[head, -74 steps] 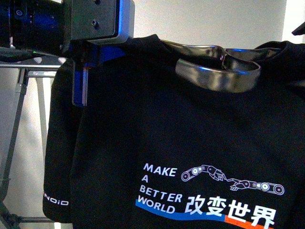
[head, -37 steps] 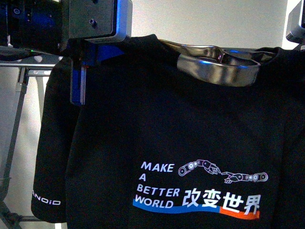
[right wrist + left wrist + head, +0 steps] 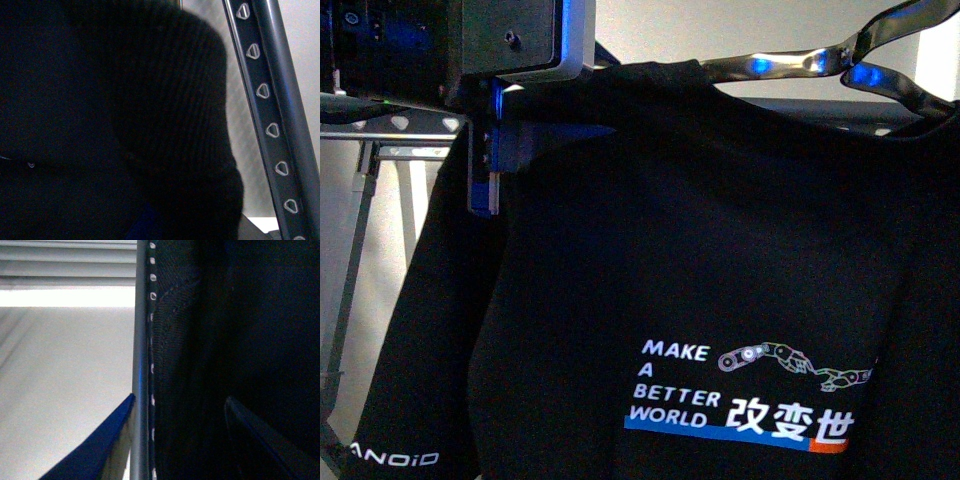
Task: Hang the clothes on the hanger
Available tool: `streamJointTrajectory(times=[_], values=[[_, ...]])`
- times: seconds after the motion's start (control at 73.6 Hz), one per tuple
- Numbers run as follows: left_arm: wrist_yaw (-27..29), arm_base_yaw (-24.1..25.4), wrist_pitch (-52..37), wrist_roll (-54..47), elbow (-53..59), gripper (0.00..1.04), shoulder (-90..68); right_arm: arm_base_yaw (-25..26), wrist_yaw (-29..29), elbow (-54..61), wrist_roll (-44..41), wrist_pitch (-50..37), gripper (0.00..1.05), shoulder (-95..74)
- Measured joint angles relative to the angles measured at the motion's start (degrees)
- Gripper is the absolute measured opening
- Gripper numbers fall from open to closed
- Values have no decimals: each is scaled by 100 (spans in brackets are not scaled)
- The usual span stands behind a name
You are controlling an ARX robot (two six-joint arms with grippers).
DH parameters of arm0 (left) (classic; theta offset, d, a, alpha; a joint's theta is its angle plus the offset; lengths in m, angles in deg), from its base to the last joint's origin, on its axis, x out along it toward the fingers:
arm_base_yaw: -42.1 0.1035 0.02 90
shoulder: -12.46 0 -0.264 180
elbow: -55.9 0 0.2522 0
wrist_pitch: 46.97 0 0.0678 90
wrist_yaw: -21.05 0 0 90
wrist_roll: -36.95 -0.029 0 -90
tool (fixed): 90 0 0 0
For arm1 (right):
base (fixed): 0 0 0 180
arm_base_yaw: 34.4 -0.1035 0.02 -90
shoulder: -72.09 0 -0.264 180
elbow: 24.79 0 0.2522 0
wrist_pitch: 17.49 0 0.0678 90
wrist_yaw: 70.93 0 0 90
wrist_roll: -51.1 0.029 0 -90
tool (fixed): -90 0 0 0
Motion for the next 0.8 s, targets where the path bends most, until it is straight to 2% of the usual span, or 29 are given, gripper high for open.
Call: streamJointTrajectory(times=[0.136,0.217,0.285,0.584,0.652,0.68,0.707,0.747,0.802], values=[[-2,-2,0,0,0,76,0,44,44,20,79,4,8,0],[-2,-4,0,0,0,92,0,74,74,105,227,4,8,13],[-2,-4,0,0,0,100,0,101,87,168,332,17,8,13],[24,11,-181,199,37,98,-13,293,297,452,1010,149,8,35],[136,103,-1626,1707,348,98,-48,321,330,557,1130,116,8,46],[133,179,-2341,2911,501,98,-48,330,348,603,1178,114,8,61],[127,243,-2778,3464,579,98,-48,337,358,629,1207,103,8,68],[96,422,-3711,5554,695,98,-9,354,372,673,1257,87,8,70],[-15,586,-4435,7228,763,98,92,376,372,708,1300,85,8,70]])
